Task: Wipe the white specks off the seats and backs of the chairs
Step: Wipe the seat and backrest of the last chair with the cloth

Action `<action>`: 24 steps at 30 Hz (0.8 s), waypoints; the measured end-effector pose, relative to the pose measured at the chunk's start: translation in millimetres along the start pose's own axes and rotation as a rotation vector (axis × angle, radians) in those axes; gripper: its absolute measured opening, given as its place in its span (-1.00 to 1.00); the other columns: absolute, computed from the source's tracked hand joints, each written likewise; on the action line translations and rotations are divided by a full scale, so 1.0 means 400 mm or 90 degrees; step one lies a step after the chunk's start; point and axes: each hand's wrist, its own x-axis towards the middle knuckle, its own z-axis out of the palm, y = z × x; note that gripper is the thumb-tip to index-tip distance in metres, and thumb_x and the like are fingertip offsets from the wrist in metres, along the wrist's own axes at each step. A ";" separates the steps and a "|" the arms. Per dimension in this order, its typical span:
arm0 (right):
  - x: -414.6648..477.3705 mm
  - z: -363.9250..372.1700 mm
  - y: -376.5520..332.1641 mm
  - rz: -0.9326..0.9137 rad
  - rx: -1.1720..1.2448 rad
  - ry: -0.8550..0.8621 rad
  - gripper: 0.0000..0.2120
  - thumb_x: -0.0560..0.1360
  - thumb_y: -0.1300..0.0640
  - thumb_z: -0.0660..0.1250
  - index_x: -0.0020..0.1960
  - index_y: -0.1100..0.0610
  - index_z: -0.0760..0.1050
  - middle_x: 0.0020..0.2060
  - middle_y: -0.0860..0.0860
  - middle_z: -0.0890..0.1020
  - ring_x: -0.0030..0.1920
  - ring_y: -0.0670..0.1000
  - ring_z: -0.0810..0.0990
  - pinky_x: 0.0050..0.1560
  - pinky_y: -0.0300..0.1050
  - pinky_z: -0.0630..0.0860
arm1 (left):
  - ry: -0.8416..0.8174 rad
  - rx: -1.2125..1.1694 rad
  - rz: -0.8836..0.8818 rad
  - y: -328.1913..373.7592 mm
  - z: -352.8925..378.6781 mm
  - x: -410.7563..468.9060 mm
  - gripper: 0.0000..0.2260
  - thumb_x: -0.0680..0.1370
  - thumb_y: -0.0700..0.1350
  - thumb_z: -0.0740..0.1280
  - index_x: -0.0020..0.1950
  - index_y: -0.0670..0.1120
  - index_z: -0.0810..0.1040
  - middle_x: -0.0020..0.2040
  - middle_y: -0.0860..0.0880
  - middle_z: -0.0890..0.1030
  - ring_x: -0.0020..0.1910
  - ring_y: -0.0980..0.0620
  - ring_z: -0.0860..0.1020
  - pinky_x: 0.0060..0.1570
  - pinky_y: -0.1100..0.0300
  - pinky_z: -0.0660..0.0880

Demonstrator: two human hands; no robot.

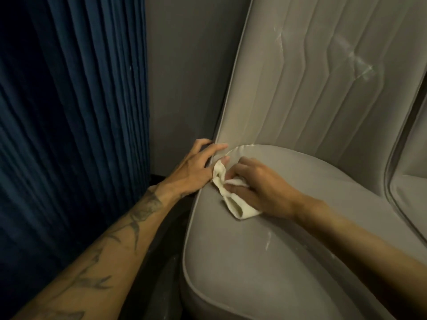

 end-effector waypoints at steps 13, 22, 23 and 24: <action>-0.020 -0.016 0.086 0.085 -0.021 0.006 -0.73 0.64 0.01 0.26 0.19 0.17 0.54 0.09 0.11 0.52 0.14 0.13 0.50 0.21 0.01 0.40 | 0.033 0.012 -0.017 0.014 0.013 0.006 -0.60 0.65 0.31 0.16 0.44 0.24 0.47 0.36 0.15 0.28 0.30 0.15 0.43 0.34 0.20 0.32; -0.165 -0.008 0.029 -0.116 0.037 -0.020 -0.74 0.67 -0.07 0.16 0.18 0.06 0.50 0.05 -0.02 0.48 0.06 0.01 0.47 0.14 -0.09 0.43 | 0.050 0.057 -0.004 0.009 0.022 0.010 -0.57 0.63 0.33 0.17 0.43 0.20 0.45 0.34 0.14 0.28 0.28 0.08 0.46 0.32 0.10 0.38; -0.142 -0.022 0.073 -0.048 0.005 0.006 -0.74 0.66 -0.03 0.19 0.17 0.12 0.52 0.06 0.03 0.50 0.08 0.06 0.49 0.17 -0.04 0.42 | 0.051 0.062 -0.005 0.008 0.023 0.011 -0.54 0.61 0.36 0.16 0.44 0.20 0.45 0.33 0.15 0.27 0.27 0.09 0.45 0.30 0.12 0.36; -0.123 -0.034 0.110 0.029 -0.014 0.021 -0.74 0.65 0.01 0.22 0.18 0.16 0.53 0.07 0.07 0.51 0.12 0.11 0.50 0.19 0.00 0.41 | 0.053 0.066 -0.005 0.008 0.024 0.011 -0.51 0.59 0.38 0.15 0.44 0.20 0.45 0.32 0.17 0.27 0.27 0.10 0.45 0.30 0.14 0.35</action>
